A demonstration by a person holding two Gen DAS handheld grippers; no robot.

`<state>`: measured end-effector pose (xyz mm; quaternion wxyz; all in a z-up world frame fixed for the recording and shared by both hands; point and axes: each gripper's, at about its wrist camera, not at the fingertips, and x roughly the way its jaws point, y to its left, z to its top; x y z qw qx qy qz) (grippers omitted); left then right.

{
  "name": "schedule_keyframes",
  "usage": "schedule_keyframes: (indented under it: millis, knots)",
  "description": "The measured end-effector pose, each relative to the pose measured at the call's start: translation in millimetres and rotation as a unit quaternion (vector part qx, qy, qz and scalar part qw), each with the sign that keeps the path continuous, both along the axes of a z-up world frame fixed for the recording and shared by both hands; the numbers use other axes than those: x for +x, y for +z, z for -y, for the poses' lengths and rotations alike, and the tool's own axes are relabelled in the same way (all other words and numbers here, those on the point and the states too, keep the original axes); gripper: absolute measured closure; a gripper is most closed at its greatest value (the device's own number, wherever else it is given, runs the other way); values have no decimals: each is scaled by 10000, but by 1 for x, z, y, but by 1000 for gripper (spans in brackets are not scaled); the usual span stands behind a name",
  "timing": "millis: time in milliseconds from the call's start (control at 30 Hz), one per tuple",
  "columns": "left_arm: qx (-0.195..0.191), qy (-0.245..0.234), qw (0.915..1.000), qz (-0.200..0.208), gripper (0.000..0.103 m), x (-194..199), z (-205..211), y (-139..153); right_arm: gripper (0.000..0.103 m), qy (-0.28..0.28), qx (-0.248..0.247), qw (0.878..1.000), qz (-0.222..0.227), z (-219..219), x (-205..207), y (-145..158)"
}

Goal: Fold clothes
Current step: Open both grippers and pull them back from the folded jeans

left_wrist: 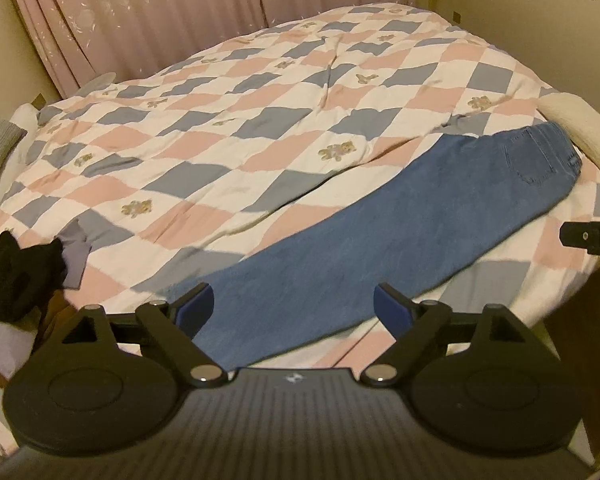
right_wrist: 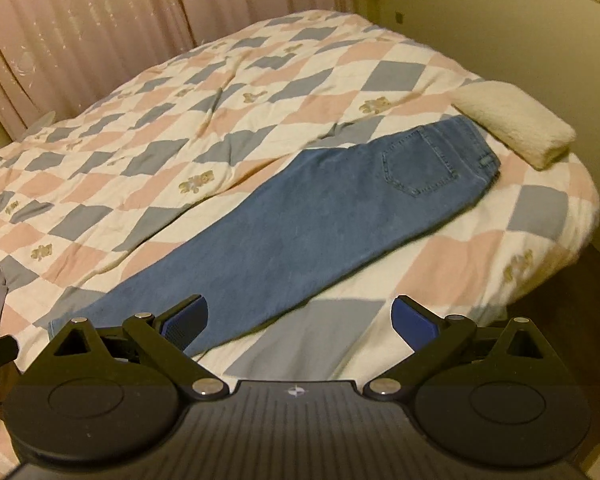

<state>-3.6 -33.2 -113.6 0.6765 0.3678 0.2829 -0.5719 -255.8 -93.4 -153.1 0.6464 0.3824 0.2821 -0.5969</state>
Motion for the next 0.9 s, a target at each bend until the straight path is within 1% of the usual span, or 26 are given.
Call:
schedule_keyframes:
  millis: [267, 467, 667, 900]
  knots:
    - [58, -199, 9998, -58, 15, 37, -81, -2, 2, -215, -85, 9997, -64, -85, 38, 11]
    - [106, -290, 9994, -149, 14, 49, -125, 0, 2, -156, -138, 9995, -240, -134, 60, 20]
    - [118, -328, 9991, -231, 13, 49, -146, 3, 2, -69, -290, 9980, -555, -151, 71, 32]
    - [118, -214, 9994, -237, 13, 47, -140, 3, 2, 20, -311, 9976, -623, -141, 74, 34]
